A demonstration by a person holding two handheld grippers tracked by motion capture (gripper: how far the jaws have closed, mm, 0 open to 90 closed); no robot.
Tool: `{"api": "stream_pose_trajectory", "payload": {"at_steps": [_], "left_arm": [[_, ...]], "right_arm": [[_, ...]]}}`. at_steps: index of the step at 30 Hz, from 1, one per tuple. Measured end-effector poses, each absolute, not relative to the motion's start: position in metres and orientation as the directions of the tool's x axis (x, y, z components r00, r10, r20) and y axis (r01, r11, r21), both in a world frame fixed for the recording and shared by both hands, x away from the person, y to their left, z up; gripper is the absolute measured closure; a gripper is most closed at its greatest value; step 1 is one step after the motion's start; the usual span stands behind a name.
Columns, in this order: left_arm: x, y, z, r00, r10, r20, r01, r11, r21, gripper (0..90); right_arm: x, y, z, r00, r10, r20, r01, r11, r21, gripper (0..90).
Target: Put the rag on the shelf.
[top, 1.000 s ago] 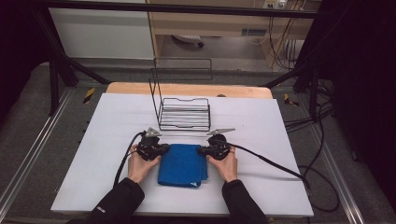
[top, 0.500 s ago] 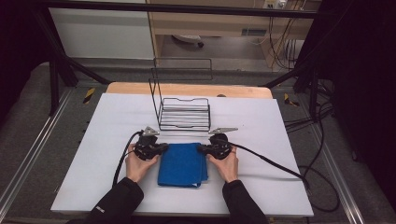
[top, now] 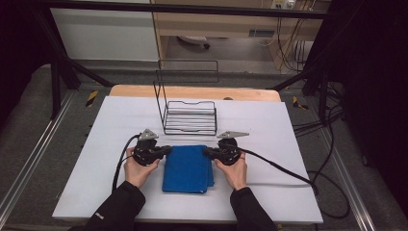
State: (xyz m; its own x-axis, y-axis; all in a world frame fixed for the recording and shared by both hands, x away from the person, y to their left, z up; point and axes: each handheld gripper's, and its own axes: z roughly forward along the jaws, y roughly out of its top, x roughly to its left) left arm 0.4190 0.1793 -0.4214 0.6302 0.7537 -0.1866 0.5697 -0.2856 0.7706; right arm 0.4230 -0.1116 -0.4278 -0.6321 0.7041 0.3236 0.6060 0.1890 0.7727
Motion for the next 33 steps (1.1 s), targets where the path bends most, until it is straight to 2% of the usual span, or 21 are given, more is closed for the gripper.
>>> {"api": "stream_pose_trajectory", "payload": {"at_steps": [15, 21, 33], "left_arm": [[0.408, 0.182, -0.403, 0.648, 0.742, -0.168, 0.519, -0.269, 0.811, 86.5], [0.402, 0.183, -0.394, 0.655, 0.744, -0.135, 0.485, -0.276, 0.830, 86.5], [0.394, 0.188, -0.378, 0.657, 0.740, -0.144, 0.452, -0.234, 0.861, 86.4]], "right_arm": [[0.416, -0.116, -0.416, -0.661, 0.683, 0.309, 0.553, 0.166, 0.816, 84.6], [0.414, -0.119, -0.410, -0.672, 0.674, 0.306, 0.532, 0.152, 0.833, 84.6], [0.406, -0.118, -0.393, -0.696, 0.662, 0.279, 0.475, 0.133, 0.870, 84.6]]}}
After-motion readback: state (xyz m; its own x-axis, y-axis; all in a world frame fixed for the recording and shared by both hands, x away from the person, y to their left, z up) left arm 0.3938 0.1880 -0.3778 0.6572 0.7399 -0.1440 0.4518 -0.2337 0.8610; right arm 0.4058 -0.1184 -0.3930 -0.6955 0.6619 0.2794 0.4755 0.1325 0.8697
